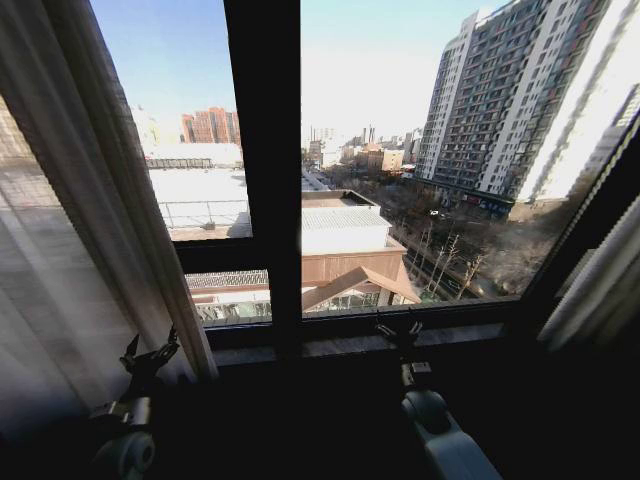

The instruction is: Open the curtains by pulling them apart, changing their state from closed to fully open.

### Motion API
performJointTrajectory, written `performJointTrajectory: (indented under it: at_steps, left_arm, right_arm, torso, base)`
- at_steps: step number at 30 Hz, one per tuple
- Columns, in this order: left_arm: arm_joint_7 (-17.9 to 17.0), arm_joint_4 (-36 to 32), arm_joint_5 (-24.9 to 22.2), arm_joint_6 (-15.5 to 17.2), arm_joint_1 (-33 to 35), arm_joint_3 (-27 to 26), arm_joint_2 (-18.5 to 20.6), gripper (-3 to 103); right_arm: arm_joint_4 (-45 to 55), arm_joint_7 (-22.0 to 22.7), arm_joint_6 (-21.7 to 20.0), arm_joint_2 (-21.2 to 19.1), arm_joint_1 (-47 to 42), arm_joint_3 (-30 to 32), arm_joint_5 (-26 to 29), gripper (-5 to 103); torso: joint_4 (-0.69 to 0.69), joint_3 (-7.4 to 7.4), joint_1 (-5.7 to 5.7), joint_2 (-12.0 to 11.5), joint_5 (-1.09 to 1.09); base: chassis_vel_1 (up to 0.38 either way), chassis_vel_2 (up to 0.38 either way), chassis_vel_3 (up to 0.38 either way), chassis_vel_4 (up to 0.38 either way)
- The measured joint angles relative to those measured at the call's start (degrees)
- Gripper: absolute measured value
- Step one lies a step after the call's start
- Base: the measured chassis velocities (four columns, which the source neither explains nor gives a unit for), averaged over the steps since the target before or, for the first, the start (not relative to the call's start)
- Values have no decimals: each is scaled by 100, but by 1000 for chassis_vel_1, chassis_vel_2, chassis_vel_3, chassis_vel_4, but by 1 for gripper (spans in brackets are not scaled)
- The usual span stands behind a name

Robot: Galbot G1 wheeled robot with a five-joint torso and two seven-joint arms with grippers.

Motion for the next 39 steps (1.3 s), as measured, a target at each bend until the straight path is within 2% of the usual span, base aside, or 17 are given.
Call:
performJointTrajectory:
  at_steps: [39]
  left_arm:
    - [0, 0, 0, 0, 0, 0, 0, 100]
  right_arm:
    - [45, 69, -94, 3, -15, 5, -38, 100]
  torso:
    - [0, 0, 0, 0, 0]
  base:
    - [0, 0, 0, 0]
